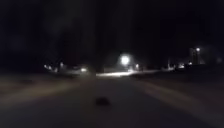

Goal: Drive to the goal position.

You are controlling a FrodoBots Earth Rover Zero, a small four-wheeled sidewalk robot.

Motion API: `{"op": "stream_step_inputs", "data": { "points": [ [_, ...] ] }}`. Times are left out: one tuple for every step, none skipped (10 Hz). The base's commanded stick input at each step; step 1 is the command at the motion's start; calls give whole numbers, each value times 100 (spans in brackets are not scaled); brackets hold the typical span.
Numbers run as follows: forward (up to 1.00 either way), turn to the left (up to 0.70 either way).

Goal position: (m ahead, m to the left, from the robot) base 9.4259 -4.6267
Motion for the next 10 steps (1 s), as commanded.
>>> {"op": "stream_step_inputs", "data": {
  "points": [
    [50, 0],
    [100, 0],
    [100, 0],
    [100, 0],
    [84, 0],
    [56, 0],
    [27, 0],
    [10, 0],
    [0, 0],
    [0, 0]
  ]
}}
